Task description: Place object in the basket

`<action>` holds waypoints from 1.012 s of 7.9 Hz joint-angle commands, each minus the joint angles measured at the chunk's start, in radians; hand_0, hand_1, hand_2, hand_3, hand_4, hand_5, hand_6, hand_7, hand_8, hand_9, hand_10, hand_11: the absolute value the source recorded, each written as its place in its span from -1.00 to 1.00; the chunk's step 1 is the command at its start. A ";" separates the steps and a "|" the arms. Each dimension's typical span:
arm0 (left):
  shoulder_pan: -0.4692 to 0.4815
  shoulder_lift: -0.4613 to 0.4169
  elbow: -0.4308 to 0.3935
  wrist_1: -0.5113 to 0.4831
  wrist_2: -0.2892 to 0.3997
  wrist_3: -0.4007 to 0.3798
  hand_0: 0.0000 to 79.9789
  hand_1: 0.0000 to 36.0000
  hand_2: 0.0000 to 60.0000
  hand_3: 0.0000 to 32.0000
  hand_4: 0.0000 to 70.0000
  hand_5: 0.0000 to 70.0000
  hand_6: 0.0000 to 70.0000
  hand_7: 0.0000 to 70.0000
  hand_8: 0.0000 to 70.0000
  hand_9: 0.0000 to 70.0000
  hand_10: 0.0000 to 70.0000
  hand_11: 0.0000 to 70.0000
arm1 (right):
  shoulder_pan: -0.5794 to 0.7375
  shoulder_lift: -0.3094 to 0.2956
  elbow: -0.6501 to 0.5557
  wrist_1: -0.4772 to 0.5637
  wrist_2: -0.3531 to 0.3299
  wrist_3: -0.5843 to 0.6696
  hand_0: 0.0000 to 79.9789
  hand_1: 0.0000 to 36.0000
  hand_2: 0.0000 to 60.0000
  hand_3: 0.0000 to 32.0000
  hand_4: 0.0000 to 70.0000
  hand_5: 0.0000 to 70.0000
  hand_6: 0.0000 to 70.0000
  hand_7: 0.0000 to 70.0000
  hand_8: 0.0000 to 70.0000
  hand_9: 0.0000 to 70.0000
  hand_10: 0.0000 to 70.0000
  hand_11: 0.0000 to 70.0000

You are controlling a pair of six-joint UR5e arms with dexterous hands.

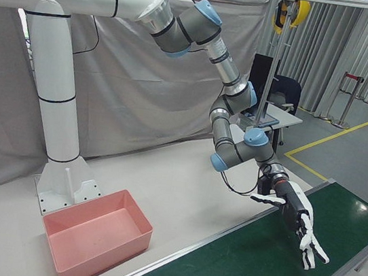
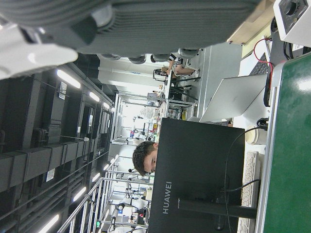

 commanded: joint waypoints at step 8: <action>-0.001 0.000 -0.001 0.000 0.000 -0.002 0.26 -0.41 -1.00 -0.69 -0.63 -0.35 -0.95 -0.95 -0.73 -0.73 -0.77 -0.63 | 0.000 0.000 0.000 0.000 0.000 -0.001 -1.00 -1.00 -1.00 -1.00 -1.00 -1.00 -1.00 -1.00 -1.00 -1.00 -1.00 -1.00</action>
